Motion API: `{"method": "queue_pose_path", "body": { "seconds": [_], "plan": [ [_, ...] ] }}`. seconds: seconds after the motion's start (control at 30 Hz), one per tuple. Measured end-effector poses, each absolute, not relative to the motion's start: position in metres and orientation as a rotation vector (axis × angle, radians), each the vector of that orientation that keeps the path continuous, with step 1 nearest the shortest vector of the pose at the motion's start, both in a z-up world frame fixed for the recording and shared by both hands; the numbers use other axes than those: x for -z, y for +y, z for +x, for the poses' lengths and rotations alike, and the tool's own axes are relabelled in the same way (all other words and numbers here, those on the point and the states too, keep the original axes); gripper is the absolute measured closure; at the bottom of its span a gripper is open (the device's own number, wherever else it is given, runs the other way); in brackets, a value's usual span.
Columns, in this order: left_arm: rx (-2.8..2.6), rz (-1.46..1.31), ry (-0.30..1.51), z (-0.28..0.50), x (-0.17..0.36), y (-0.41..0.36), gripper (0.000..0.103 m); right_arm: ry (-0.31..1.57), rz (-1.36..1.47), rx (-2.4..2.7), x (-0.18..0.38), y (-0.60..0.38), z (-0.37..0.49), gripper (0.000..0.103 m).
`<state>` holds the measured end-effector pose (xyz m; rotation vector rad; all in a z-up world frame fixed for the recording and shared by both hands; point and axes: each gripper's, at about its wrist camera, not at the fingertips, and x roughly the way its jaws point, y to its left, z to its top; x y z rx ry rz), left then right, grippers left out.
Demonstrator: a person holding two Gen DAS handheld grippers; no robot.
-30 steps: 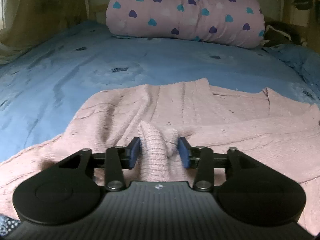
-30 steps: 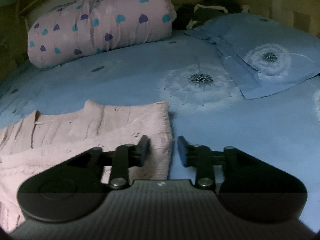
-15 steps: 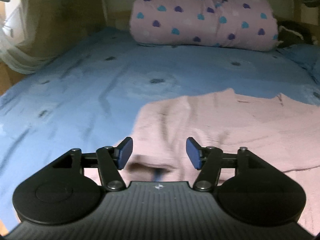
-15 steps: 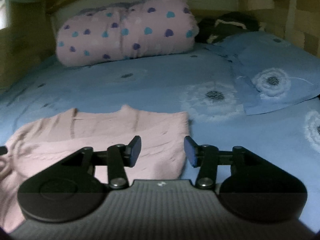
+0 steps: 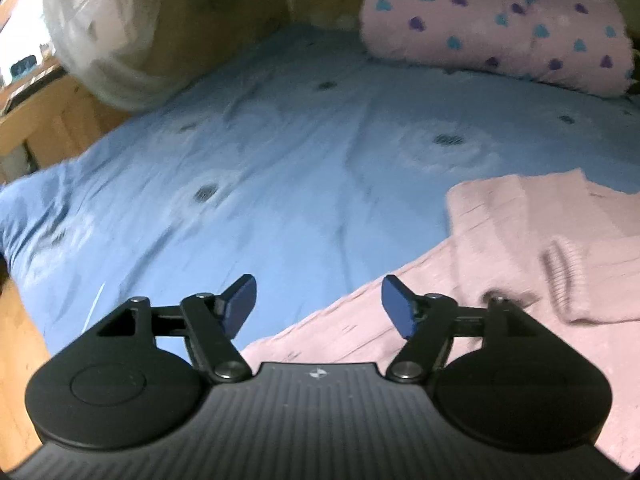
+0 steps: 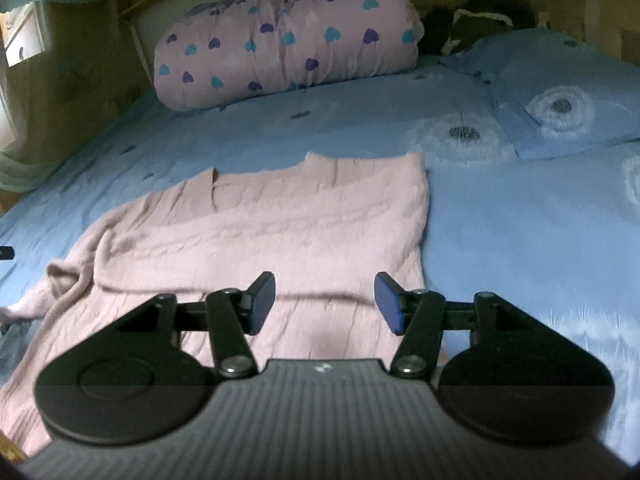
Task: Fold small clothes
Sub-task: 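Grasp the other sleeve cuff with the left gripper and lift it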
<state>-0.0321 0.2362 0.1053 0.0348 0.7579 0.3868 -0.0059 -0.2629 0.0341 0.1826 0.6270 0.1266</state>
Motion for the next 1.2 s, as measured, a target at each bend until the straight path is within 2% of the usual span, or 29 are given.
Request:
{"method": "queue_pose_path", "body": {
  "seconds": [0.2, 0.43, 0.6, 0.77, 0.83, 0.9, 0.97, 1.2],
  "plan": [
    [-0.423, -0.008, 0.850, -0.038, -0.084, 0.265, 0.020, 0.652, 0.175, -0.137, -0.019, -0.258, -0.017, 0.046],
    [-0.490, 0.044, 0.958, -0.025, -0.047, 0.274, 0.018, 0.638, 0.156, -0.150, -0.014, -0.254, -0.018, 0.046],
    [-0.498, -0.082, 0.974, -0.020, -0.032, 0.292, 0.015, 0.645, 0.152, -0.151, -0.010, -0.253, -0.018, 0.046],
    [-0.484, -0.259, 0.954, -0.020, -0.025, 0.308, 0.017, 0.647, 0.142, -0.156, -0.008, -0.250, -0.017, 0.046],
    [-0.454, -0.250, 0.933, -0.022, -0.025, 0.304, 0.031, 0.647, 0.140, -0.163, -0.008, -0.248, -0.017, 0.046],
    [-0.406, -0.259, 0.915, -0.023, -0.029, 0.299, 0.069, 0.646, 0.139, -0.168, -0.008, -0.247, -0.017, 0.046],
    [-0.387, -0.273, 0.910, -0.022, -0.033, 0.296, 0.086, 0.646, 0.138, -0.170, -0.007, -0.247, -0.017, 0.046],
    [-0.485, -0.104, 0.772, -0.025, -0.070, 0.287, 0.090, 0.634, 0.152, -0.168, -0.008, -0.250, -0.018, 0.046]
  ]
}}
